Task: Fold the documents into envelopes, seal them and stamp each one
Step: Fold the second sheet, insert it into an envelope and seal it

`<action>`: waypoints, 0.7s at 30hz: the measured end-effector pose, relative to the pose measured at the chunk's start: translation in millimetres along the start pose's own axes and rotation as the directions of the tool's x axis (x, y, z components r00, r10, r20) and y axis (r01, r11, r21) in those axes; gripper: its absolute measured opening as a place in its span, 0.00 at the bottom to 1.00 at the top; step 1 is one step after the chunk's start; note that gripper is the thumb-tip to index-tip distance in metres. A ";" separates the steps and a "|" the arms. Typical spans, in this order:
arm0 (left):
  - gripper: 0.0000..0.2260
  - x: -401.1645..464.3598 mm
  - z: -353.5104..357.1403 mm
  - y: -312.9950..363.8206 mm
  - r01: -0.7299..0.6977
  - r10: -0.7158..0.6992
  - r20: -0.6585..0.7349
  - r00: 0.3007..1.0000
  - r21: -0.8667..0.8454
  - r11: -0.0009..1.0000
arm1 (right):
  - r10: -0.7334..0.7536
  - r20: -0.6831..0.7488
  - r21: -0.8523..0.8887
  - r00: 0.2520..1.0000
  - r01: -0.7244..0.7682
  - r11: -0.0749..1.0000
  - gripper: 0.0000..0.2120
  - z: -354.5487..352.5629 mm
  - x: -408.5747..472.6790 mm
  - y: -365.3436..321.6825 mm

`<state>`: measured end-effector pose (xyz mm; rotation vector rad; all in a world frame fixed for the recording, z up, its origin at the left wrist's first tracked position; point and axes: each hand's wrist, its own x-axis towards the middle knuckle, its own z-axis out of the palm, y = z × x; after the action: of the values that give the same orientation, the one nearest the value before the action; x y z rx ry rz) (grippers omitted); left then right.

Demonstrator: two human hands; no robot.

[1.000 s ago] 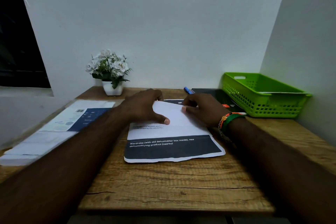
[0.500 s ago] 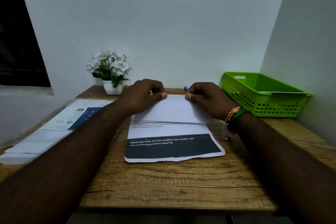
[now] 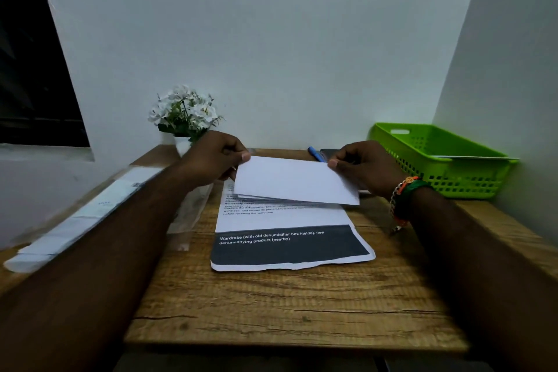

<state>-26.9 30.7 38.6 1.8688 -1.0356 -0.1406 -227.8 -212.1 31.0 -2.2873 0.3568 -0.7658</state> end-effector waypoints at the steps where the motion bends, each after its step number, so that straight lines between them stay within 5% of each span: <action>1: 0.06 -0.6 -1.6 -0.5 0.010 -0.010 -0.003 1.000 0.006 1.000 | 0.027 0.005 0.014 1.000 -0.027 1.000 0.07 -1.8 -0.7 1.7; 11: 0.08 -6.8 -4.6 -4.1 0.091 -0.108 0.127 0.986 0.134 0.987 | 0.191 0.053 -0.093 0.980 -0.186 0.978 0.03 -6.7 -3.1 10.1; 15: 0.09 -2.2 -6.8 -10.5 0.047 -0.079 0.106 0.991 0.282 0.958 | 0.137 0.036 -0.239 0.990 -0.124 0.963 0.04 -3.9 -3.6 5.4; 21: 0.12 4.8 -1.6 -17.0 -0.055 -0.008 0.124 0.992 0.491 0.870 | 0.029 0.124 -0.233 0.992 0.001 0.972 0.02 2.3 -8.7 -6.0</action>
<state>-12.9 31.5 27.7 2.3309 -1.2654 0.0320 -233.1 -202.7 30.0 -2.5356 0.4222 -0.5941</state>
